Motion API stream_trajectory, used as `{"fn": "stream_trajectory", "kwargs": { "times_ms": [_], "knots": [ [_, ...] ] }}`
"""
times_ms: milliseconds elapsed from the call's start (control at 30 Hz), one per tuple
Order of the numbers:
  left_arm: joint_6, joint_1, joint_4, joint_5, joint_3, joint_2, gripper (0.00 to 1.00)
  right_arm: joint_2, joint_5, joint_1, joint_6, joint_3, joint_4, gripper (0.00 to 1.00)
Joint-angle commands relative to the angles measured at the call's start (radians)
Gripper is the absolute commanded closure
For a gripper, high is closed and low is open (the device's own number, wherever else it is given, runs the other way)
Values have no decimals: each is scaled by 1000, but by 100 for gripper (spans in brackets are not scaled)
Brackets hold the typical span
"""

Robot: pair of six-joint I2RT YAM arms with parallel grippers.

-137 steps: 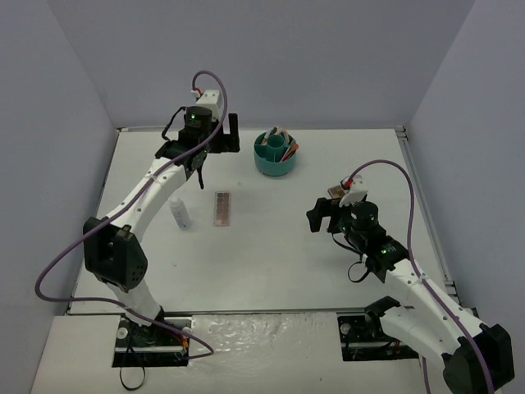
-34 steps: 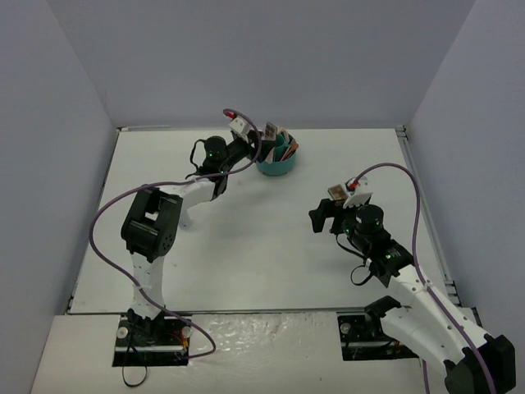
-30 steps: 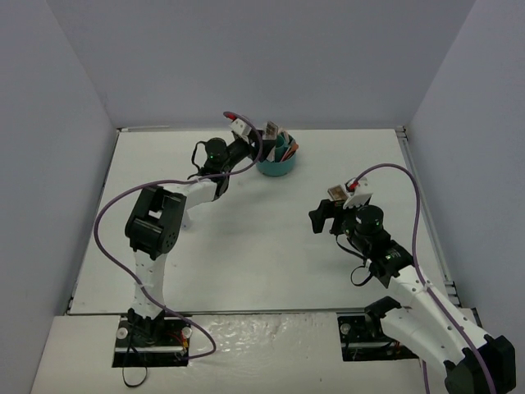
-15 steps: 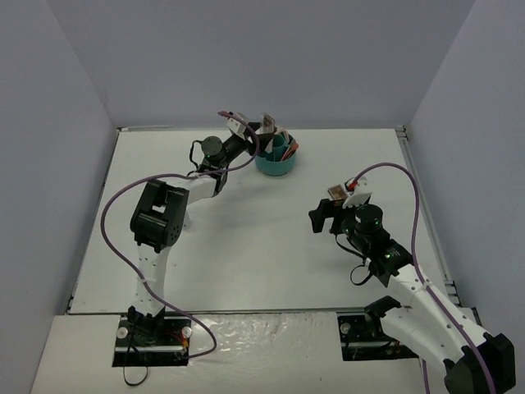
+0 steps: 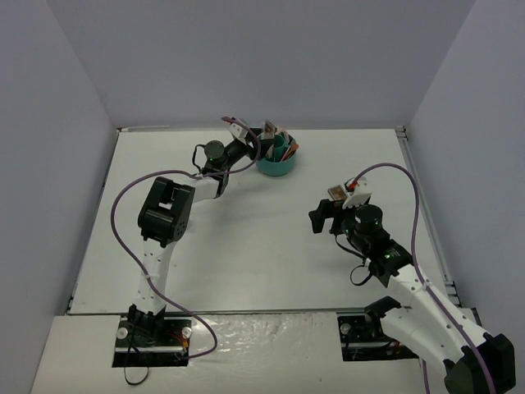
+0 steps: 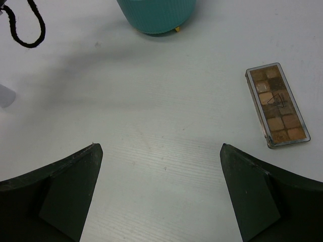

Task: Organize the makeup

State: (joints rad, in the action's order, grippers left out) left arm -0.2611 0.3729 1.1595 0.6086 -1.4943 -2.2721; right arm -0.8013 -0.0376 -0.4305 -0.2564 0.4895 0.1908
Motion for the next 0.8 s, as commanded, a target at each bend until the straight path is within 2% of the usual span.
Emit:
{"fn": "stream_trajectory", "kwargs": {
  "times_ms": [0,33,100,767],
  "knots": [
    [10,-7,138,42,-77,41,91,-9,21,9,17,12,74,0],
    [11,-8,137,48,-80,38,87,-9,21,9,19,12,73,0],
    [13,-11,135,54,-84,29,86,-9,19,9,19,12,73,0],
    [38,-25,159,59,-94,-23,79,-7,19,9,19,13,65,0]
  ]
}}
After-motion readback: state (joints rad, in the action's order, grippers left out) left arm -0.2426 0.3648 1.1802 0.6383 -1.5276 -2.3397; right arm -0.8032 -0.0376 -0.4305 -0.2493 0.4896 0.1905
